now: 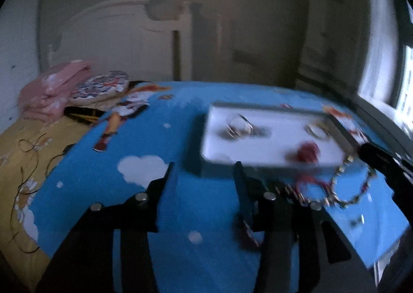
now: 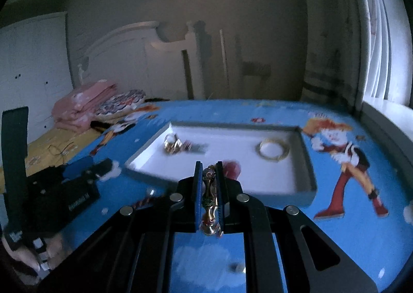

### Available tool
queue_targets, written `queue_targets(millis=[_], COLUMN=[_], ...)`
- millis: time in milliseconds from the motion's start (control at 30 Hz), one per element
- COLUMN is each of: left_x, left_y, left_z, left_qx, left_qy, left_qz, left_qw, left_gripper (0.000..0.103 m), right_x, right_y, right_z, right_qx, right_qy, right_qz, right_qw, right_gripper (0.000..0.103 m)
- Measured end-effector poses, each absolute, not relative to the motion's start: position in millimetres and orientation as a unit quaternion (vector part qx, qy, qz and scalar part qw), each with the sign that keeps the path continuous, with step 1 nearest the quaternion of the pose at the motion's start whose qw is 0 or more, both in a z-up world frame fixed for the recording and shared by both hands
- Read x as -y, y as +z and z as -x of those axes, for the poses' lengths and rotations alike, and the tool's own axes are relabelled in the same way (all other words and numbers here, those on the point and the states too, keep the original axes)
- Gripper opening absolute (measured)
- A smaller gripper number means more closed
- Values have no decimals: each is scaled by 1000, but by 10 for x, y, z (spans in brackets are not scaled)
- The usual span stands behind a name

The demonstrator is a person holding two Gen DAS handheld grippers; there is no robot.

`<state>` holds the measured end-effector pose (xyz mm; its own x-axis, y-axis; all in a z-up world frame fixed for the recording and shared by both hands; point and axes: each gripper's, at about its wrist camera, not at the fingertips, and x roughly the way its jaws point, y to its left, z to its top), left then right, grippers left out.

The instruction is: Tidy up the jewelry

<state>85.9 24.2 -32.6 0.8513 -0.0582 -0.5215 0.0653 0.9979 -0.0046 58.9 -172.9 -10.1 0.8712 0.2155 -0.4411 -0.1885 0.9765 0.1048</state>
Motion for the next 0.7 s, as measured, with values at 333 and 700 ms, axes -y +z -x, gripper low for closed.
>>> queue_targets(millis=[333, 700], left_x=[466, 547], left_y=[-637, -846], left_z=[-606, -710], left_qx=[-271, -286], left_qy=[-112, -130], left_qz=[-77, -84], left_qw=[953, 946], left_gripper=[53, 10], right_x=[1792, 1892], right_y=[-175, -183], right_z=[-410, -413], right_qx=[-234, -235], right_qy=[94, 93], right_qz=[-27, -38], right_qw=[967, 967], right_gripper=[12, 12])
